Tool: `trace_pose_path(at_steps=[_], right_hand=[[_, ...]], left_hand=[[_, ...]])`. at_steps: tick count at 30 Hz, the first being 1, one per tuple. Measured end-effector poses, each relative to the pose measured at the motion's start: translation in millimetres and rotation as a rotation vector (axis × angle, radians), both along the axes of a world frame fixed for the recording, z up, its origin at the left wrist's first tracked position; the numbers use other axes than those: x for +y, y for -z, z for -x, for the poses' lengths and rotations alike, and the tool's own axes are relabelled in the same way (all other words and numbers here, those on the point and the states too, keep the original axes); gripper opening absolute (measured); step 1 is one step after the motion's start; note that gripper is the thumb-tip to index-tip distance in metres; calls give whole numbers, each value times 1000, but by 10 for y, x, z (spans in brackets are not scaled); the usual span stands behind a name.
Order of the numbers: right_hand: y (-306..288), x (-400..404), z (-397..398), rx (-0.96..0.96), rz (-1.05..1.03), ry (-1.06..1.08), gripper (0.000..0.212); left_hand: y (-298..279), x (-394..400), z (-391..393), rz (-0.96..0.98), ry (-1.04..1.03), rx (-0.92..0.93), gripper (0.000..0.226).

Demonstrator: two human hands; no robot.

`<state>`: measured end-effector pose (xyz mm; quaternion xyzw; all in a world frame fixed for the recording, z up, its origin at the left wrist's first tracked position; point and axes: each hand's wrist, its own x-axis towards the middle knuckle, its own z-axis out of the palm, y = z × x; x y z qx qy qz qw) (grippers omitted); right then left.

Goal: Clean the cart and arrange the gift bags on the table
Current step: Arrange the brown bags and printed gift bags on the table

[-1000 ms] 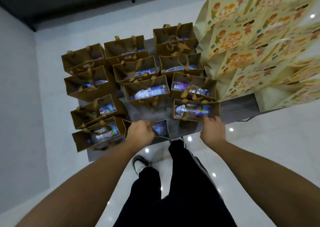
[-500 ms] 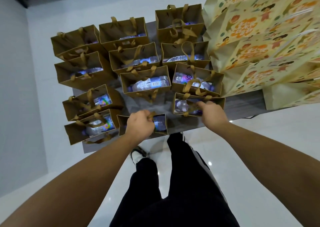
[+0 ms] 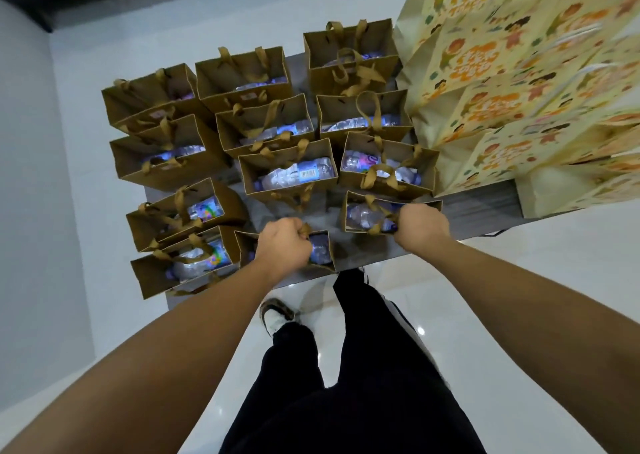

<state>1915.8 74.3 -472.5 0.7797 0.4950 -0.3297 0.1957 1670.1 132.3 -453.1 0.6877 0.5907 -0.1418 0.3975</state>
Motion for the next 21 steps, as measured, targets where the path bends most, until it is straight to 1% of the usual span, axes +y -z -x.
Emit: trace_pose_path(at_steps=[1,2,3,4,5,6,8,9,11,12,13,15,16,19,21], right_hand=[[-105,-4,10,-6,-63,-19,24],[-201,-10,8,-3,-150,-7,19],[-291,-18,-2,42,-232,28,6],[-363,-40,-11,113,-308,94,14],[-410,-68,-22,175,-361,159,28],[-471,-102,-18,232,-412,251,35],[-651,-150,27,324,-516,420,34],[-763,-148,63,362,-583,464,31],[-1018,-118,122,453,-707,499,32],[-1150,-95,142,493,-753,512,36],[-1260,-68,145,521,-789,522,41],[-1456,-10,128,537,-845,526,50],[-1547,9,123,540,-867,522,52],[-1784,37,103,541,-917,526,50],[-1920,29,106,536,-949,526,50]], left_hand=[[-44,-3,11,12,20,7,30],[-91,-2,22,22,43,9,30],[-146,-1,33,30,71,9,28],[-203,-4,49,33,112,11,25],[-269,-11,72,32,166,24,18],[-322,-17,100,28,213,36,12],[-398,-34,153,15,257,36,19],[-446,-41,165,13,268,22,21],[-551,-72,168,-2,288,9,15],[-604,-79,165,-11,295,9,13],[-659,-84,159,-22,298,8,16],[-779,-88,144,-50,320,5,20],[-835,-86,142,-64,342,5,18],[-970,-80,144,-147,397,9,11],[-1015,-76,144,-182,394,-13,9]])
